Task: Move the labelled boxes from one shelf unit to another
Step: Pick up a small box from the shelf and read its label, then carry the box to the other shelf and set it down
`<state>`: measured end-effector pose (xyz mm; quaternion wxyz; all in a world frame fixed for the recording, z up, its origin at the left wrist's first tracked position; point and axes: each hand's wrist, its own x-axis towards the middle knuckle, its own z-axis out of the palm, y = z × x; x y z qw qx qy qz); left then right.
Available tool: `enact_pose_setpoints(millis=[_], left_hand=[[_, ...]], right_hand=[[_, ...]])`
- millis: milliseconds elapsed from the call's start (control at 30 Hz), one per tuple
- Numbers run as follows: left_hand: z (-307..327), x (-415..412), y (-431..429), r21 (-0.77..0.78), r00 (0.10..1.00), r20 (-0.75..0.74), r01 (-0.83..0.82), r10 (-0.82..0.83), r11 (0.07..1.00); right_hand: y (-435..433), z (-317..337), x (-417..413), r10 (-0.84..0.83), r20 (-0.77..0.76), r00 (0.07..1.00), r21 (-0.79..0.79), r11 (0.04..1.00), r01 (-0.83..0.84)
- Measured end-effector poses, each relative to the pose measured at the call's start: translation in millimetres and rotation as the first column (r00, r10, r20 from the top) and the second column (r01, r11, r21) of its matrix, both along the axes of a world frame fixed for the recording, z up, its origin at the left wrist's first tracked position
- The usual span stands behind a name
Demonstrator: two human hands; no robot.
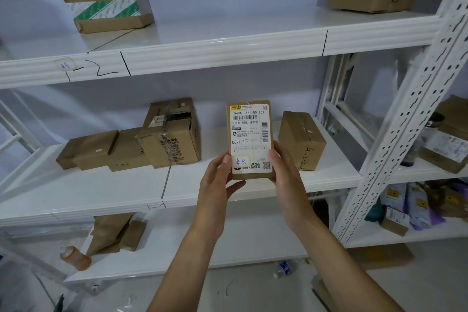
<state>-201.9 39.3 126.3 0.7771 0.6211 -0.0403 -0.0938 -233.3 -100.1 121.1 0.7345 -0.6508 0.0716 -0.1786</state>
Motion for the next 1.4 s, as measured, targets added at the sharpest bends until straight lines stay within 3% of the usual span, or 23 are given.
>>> enact_pose_setpoints(millis=[467,900,1400], left_hand=[[18,-2,-15,0.174,0.973,0.219,-0.117,0.078,0.978],[43,-5,29,0.185,0.91,0.356,-0.291,0.212,0.939],[86,23,209,0.191,0.83,0.519,-0.347,0.205,0.918]], right_hand=[[-6,-4,22,-0.018,0.125,0.992,-0.323,0.944,0.057],[28,33,18,0.094,0.202,0.975,-0.273,0.961,-0.036],[201,78,41,0.111,0.286,0.952,-0.252,0.967,-0.037]])
